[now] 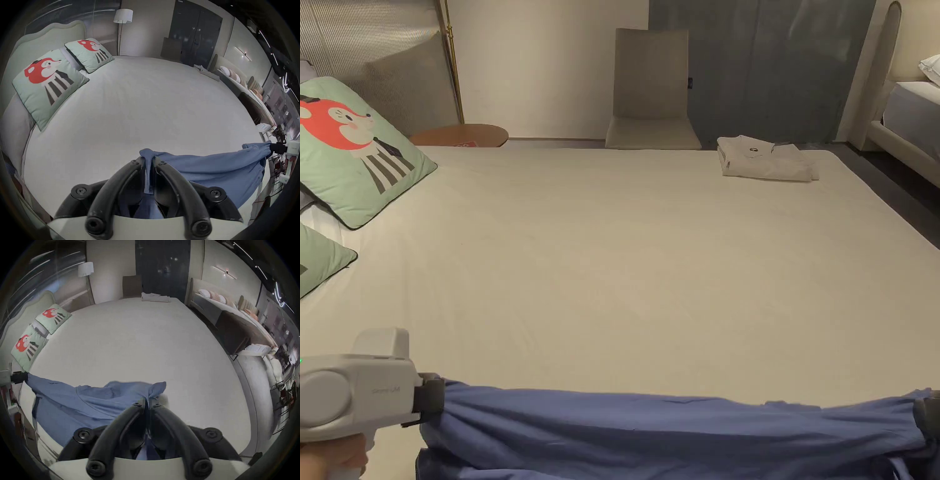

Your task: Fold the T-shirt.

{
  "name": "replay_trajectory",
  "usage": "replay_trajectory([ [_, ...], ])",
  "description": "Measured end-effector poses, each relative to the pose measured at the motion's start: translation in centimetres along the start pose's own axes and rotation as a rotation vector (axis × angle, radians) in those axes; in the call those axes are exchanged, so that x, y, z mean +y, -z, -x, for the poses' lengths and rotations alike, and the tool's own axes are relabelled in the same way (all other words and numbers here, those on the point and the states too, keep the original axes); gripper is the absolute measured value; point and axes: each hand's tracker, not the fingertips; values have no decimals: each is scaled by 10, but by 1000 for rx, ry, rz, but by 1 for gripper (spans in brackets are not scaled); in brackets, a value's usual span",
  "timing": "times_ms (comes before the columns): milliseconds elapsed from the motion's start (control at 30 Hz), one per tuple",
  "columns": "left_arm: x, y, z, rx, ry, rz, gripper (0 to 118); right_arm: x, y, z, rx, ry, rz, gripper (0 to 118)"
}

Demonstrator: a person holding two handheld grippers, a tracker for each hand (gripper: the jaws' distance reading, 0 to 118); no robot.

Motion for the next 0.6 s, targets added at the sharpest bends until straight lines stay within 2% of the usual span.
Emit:
replay_trajectory([
  [300,-97,-36,17,23,11,70,4,-77,-36,6,10,-47,76,4],
  [600,-162,-22,25,56,-14,151,4,-139,-7,-1,-37,-55,171,4],
])
